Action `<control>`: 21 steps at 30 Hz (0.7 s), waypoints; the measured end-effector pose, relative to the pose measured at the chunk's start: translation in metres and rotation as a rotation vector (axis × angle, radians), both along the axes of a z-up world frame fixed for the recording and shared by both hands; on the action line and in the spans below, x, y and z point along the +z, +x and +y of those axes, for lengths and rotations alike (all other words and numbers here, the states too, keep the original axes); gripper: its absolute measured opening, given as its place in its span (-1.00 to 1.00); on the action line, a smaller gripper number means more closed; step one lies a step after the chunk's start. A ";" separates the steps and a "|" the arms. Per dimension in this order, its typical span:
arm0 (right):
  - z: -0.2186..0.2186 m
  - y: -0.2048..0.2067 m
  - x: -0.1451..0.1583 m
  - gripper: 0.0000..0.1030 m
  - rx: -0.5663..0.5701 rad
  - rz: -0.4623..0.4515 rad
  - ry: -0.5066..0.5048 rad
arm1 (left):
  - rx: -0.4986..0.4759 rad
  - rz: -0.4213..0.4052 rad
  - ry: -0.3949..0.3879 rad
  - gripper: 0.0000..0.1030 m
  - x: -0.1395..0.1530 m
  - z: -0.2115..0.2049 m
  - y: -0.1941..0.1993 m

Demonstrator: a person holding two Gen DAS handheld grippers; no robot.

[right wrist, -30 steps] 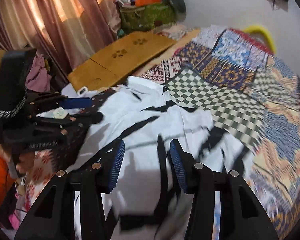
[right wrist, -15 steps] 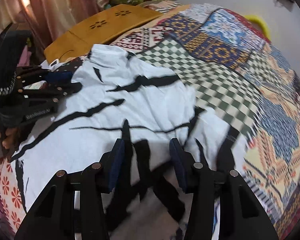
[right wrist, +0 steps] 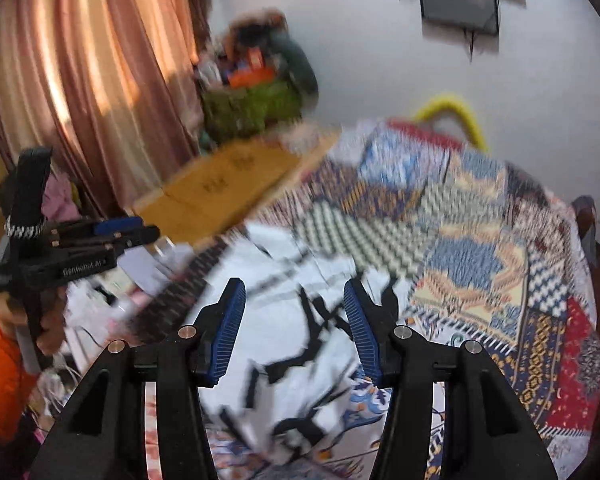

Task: Fold small clothes

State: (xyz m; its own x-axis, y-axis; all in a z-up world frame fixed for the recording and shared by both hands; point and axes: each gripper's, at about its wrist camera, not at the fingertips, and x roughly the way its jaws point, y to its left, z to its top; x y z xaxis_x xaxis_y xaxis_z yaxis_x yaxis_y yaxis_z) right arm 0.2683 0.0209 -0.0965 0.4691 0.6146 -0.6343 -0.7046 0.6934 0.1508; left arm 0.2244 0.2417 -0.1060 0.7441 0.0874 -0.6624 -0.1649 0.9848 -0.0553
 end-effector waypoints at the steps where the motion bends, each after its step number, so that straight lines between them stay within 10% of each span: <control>1: -0.003 -0.014 0.013 -0.08 0.001 -0.028 0.032 | -0.009 -0.041 0.008 -0.22 0.016 -0.008 -0.015; 8: -0.036 -0.094 0.075 -0.08 -0.032 -0.193 0.209 | -0.038 -0.281 0.024 -0.22 0.094 -0.054 -0.111; 16: -0.071 -0.173 0.097 -0.05 -0.054 -0.337 0.291 | -0.018 -0.430 0.082 -0.17 0.120 -0.101 -0.192; 21: -0.082 -0.195 0.094 0.55 -0.087 -0.383 0.287 | -0.002 -0.480 0.118 0.40 0.118 -0.123 -0.224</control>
State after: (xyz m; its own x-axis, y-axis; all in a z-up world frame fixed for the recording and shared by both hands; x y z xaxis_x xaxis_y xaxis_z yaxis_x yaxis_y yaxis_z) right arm 0.0732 -0.0609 -0.0025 0.6929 0.6879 -0.2163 -0.6884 0.7203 0.0855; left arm 0.0001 0.1187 0.0121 0.9630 0.1396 -0.2305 -0.1465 0.9891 -0.0130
